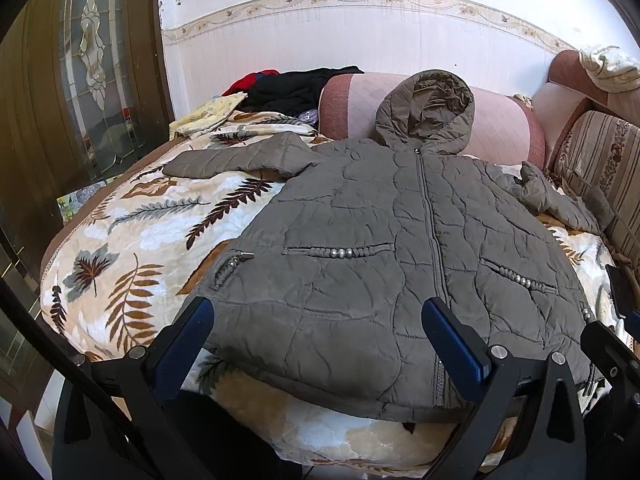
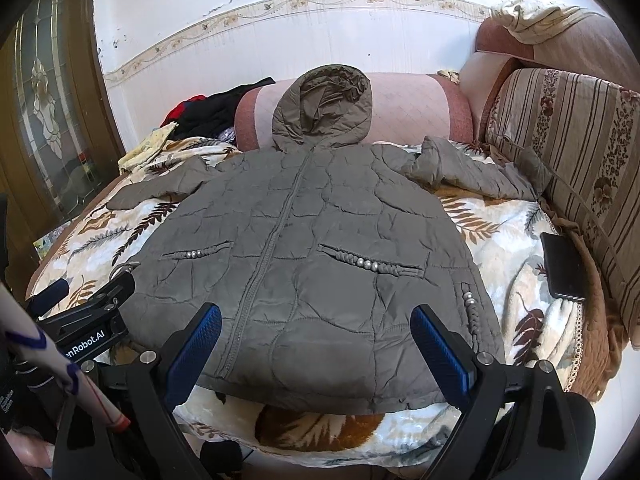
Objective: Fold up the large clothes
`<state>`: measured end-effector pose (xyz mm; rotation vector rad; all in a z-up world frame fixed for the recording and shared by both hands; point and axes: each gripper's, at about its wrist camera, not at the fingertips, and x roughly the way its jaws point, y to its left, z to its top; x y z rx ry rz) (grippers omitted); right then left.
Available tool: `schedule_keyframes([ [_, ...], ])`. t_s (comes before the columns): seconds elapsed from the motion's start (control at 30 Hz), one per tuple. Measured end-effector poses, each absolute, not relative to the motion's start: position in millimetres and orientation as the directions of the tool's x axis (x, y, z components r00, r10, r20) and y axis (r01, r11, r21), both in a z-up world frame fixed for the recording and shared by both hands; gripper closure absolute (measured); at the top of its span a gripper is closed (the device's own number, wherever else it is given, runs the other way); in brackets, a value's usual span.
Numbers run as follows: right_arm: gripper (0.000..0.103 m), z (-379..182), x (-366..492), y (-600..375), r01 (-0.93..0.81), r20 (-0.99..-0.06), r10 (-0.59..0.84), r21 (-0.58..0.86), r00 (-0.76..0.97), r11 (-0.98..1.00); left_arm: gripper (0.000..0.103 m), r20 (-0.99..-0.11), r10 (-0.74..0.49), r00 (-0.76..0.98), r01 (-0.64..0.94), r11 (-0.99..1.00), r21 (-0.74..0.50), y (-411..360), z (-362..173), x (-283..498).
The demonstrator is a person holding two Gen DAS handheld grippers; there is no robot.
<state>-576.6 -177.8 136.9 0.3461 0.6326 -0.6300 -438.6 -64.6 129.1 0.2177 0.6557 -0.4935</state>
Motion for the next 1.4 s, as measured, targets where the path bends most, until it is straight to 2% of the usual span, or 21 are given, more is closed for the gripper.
schedule_keyframes([
  [0.57,0.005,141.7,-592.3,-176.2,0.636,-0.617,-0.433,0.144,0.657,0.758,0.000,-0.598,-0.365,0.713,0.511,0.855,0.087,-58.3,143.2,-463.7],
  [1.03,0.005,158.4,-625.0,-174.3,0.630,-0.559,-0.436,0.212,0.705,0.747,0.000,-0.541,-0.377,0.752,0.520,0.843,0.134,-56.1,171.9,-501.1],
  [1.23,0.004,162.9,-635.1,-180.3,0.646,-0.548,-0.456,0.217,0.701,0.732,0.000,-0.541,-0.402,0.738,0.546,0.828,0.129,-65.7,173.6,-504.2],
  [1.4,0.004,154.1,-628.4,-191.4,0.672,-0.581,-0.462,0.213,0.671,0.709,0.000,-0.571,-0.412,0.710,0.567,0.815,0.118,-80.0,164.4,-488.1],
])
